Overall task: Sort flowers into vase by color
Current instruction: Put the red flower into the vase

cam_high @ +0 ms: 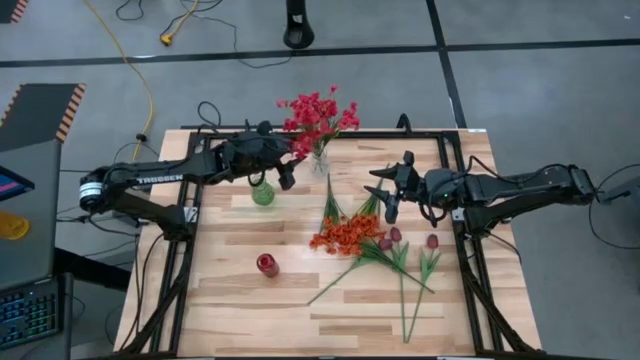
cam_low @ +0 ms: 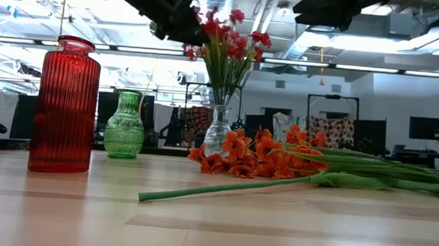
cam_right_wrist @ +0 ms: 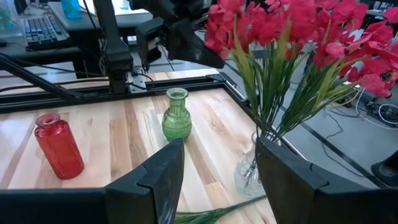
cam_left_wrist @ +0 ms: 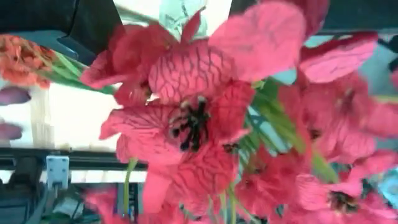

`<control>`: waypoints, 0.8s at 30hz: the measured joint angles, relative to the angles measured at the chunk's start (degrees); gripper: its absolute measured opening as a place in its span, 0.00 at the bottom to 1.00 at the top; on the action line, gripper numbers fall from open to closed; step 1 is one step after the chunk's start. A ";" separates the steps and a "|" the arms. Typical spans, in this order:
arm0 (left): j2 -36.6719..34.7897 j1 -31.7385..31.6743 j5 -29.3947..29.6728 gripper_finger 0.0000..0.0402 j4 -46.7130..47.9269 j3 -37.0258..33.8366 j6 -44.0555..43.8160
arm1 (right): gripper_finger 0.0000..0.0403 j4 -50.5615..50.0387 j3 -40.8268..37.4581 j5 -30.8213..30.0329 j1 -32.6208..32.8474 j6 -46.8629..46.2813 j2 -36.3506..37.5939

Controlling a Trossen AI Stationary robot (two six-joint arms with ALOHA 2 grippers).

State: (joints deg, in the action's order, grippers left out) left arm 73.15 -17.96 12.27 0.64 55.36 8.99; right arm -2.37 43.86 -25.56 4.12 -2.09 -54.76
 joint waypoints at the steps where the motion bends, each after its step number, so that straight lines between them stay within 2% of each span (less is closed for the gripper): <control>1: 0.71 0.00 -0.01 0.55 -1.68 0.01 0.86 | 0.56 -0.16 0.00 0.00 0.00 0.02 0.00; 9: 5.26 -0.02 -0.20 0.55 -6.78 0.01 7.35 | 0.56 -0.76 0.00 0.00 -0.07 0.15 0.00; 15: 8.03 -0.02 -4.07 0.55 -9.57 0.00 8.38 | 0.56 -0.74 0.00 0.00 -0.04 0.13 0.00; 24: 7.62 -0.02 -0.74 0.55 -6.04 -0.01 9.40 | 0.56 -0.76 0.00 0.00 -0.02 0.11 0.00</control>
State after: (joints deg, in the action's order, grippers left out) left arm 80.77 -17.98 11.53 -5.40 55.35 18.38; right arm -3.14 43.86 -25.56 4.10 -1.98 -54.76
